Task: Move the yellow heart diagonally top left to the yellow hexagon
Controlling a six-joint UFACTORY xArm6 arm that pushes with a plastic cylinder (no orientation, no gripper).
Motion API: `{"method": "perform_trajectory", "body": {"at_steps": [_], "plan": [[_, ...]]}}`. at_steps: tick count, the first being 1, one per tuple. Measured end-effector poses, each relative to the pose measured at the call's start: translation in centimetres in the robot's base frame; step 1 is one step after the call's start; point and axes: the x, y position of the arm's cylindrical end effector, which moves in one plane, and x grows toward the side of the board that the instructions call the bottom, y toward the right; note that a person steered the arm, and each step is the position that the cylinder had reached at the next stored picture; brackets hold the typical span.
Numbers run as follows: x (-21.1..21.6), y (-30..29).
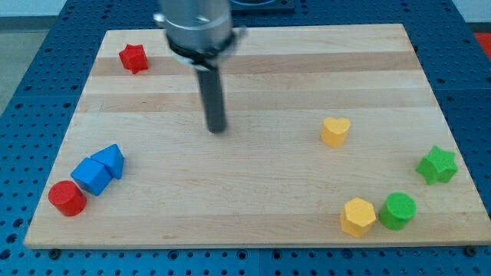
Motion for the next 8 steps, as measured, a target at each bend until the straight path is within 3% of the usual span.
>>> {"method": "perform_trajectory", "body": {"at_steps": [1,2,3,6,8], "plan": [[4.2,5.5],[4.4,6.1],[4.5,10.8],[2.9,17.5],[0.4,16.8]]}}
